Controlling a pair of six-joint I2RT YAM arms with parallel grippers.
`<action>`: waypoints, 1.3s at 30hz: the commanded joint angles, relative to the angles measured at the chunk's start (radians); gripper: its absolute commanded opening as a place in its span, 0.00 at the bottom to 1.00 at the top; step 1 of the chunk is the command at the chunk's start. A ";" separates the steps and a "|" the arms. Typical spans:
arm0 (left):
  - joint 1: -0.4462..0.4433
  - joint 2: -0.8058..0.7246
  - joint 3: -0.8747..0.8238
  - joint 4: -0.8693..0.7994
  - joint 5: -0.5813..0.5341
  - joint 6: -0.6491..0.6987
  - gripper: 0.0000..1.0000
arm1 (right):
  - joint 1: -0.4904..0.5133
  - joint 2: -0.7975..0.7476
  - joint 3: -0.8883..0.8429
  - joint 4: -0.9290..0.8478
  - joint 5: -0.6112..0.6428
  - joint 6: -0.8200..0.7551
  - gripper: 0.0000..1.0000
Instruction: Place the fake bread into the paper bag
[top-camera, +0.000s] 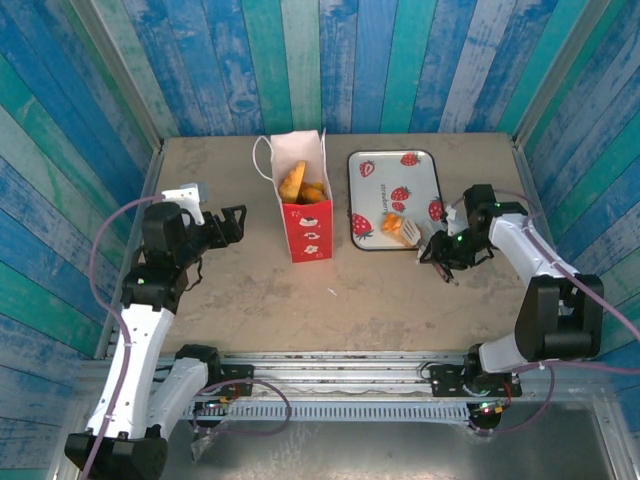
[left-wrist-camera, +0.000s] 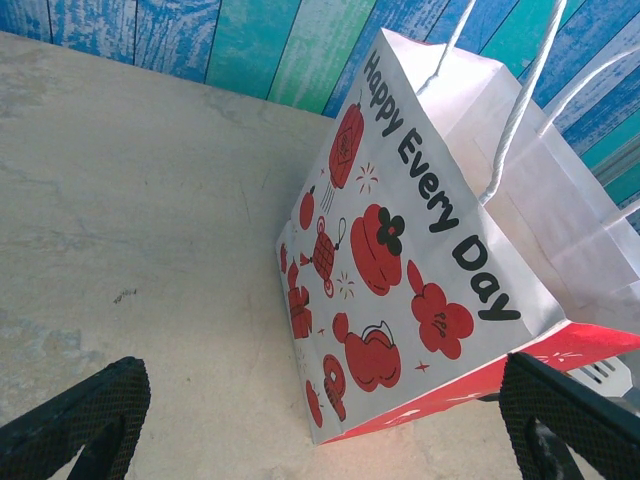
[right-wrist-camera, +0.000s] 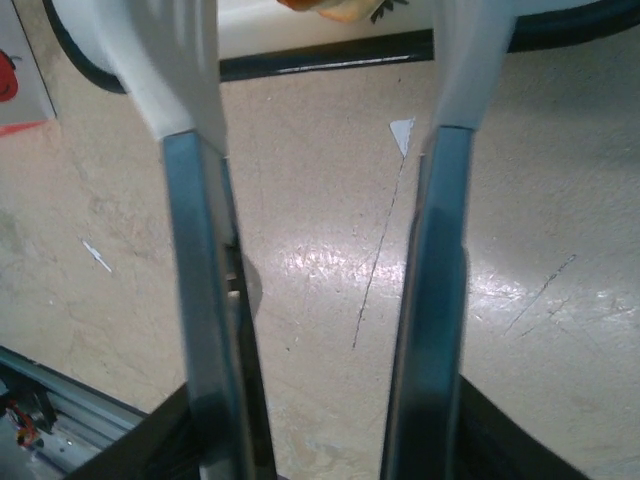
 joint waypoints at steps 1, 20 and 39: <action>0.003 0.003 0.008 0.018 0.001 0.017 0.94 | -0.005 0.006 -0.014 0.030 -0.062 0.010 0.40; 0.003 -0.001 0.083 0.019 -0.040 -0.045 0.94 | -0.008 -0.219 0.012 0.090 -0.117 0.148 0.01; 0.003 0.354 0.417 0.035 0.343 -0.050 0.80 | 0.228 -0.484 0.301 0.305 -0.059 0.562 0.01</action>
